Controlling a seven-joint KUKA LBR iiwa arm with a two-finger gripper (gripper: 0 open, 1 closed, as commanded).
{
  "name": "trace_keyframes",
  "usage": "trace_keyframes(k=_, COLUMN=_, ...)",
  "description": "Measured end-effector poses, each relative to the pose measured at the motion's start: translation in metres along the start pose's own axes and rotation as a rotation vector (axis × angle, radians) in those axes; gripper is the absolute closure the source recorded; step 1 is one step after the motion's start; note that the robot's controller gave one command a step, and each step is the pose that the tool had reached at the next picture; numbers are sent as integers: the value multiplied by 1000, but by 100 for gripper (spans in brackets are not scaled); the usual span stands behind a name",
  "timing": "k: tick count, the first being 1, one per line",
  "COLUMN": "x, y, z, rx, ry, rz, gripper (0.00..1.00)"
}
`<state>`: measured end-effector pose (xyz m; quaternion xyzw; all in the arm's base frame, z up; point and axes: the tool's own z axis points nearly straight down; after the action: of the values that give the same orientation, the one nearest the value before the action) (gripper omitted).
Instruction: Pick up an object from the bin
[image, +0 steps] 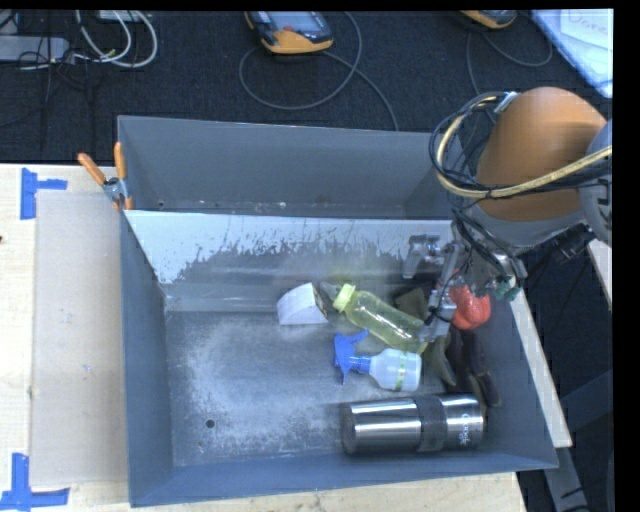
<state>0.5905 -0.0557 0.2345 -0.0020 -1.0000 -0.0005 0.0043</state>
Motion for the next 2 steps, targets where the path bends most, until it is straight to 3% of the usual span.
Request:
trace_keyframes(k=1, x=-1, y=0, z=-5, rx=1, ry=-8, rz=-1, gripper=0)
trace_keyframes(k=2, x=-3, y=-3, z=22, rx=0, ry=-8, rz=62, gripper=0)
